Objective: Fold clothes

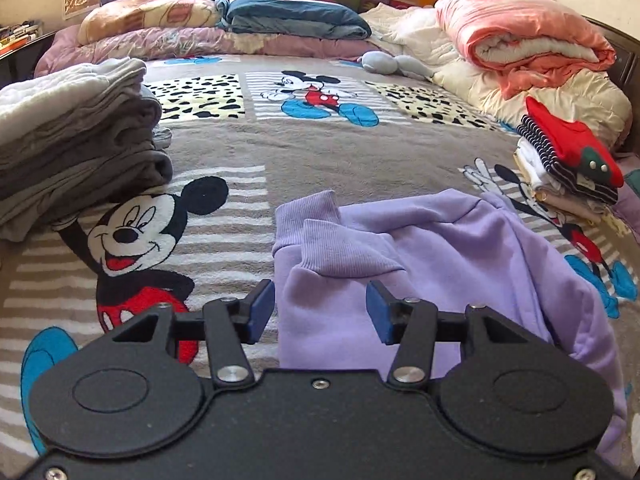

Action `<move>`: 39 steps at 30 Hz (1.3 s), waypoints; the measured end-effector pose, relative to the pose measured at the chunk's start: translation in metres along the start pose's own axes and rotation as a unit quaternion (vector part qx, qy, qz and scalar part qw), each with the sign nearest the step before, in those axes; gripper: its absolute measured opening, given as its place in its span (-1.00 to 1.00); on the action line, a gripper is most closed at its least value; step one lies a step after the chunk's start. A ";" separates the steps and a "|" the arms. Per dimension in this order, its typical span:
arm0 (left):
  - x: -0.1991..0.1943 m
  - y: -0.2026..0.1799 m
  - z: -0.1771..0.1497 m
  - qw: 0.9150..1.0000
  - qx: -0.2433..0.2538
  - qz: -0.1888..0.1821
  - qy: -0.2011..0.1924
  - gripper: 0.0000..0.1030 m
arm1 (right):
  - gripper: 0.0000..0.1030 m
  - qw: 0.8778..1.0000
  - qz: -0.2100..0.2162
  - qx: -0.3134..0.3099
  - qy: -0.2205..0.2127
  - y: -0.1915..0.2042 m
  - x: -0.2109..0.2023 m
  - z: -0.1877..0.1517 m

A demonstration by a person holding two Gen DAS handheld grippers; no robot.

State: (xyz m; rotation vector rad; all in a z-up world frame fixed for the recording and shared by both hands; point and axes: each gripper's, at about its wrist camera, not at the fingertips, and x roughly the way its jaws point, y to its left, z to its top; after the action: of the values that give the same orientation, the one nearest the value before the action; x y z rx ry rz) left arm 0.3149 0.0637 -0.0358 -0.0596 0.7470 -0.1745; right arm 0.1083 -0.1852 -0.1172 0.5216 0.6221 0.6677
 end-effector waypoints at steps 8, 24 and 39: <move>0.047 0.004 0.008 1.000 0.006 0.004 0.031 -0.39 | 0.62 1.000 0.005 -0.026 0.005 0.004 0.004 0.000; -0.055 0.034 0.010 0.994 -0.015 0.069 -0.087 -0.84 | 0.70 0.999 0.007 -0.050 0.003 0.007 0.005 -0.002; -0.182 0.164 -0.042 0.963 -0.124 0.181 -0.156 -0.84 | 0.70 0.998 0.003 -0.064 -0.004 0.009 0.003 -0.006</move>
State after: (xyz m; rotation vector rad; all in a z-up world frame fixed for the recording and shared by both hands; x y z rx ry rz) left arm 0.1775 0.2583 0.0365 -0.1830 0.4501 0.2746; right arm 0.1028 -0.1758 -0.1165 0.4076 0.5667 0.7053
